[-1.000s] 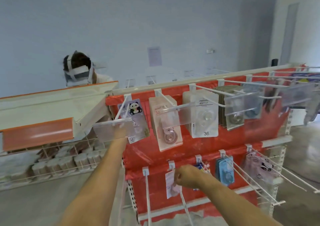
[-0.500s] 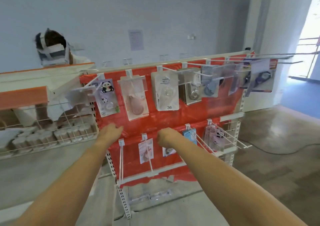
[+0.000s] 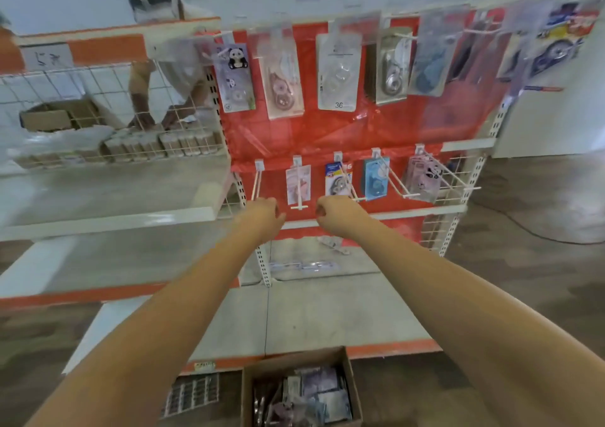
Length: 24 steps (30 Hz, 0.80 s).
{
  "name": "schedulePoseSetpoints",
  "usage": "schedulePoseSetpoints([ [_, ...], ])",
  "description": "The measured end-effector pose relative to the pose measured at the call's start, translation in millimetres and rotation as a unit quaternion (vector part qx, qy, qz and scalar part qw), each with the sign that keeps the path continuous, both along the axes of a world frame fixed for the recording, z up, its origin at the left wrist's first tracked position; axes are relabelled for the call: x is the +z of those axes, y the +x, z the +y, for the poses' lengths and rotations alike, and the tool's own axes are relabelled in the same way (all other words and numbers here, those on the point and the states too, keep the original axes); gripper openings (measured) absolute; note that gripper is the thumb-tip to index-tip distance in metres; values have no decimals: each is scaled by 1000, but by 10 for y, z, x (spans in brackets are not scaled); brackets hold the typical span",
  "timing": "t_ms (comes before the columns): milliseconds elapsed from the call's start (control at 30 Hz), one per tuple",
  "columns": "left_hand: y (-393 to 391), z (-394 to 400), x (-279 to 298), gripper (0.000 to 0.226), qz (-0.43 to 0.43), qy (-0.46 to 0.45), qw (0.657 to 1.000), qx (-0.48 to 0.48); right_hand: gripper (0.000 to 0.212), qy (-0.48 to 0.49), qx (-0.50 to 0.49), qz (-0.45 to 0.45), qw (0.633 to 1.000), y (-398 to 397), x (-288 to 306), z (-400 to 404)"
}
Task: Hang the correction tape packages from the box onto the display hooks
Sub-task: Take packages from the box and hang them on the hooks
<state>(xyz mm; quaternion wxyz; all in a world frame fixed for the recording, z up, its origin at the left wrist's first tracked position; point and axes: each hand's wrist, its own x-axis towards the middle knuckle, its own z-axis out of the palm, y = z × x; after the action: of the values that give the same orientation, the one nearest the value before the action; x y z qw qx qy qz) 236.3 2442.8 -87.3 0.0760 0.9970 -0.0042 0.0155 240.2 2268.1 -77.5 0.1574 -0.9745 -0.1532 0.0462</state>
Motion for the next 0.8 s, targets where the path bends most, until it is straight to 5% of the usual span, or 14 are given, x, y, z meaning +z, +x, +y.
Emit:
schedulePoseSetpoints([
  [533, -846, 747, -3098, 34, 222, -18, 974, 34, 32, -69, -26, 243, 967, -576, -3092, 233],
  [667, -923, 873, -4093, 30, 264, -34, 963, 35, 19, -105, 7, 280, 954, -620, -4070, 300],
  [800, -961, 938, -5194, 29, 312, -42, 948, 41, 33, -143, 19, 325, 935, -652, -5217, 314],
])
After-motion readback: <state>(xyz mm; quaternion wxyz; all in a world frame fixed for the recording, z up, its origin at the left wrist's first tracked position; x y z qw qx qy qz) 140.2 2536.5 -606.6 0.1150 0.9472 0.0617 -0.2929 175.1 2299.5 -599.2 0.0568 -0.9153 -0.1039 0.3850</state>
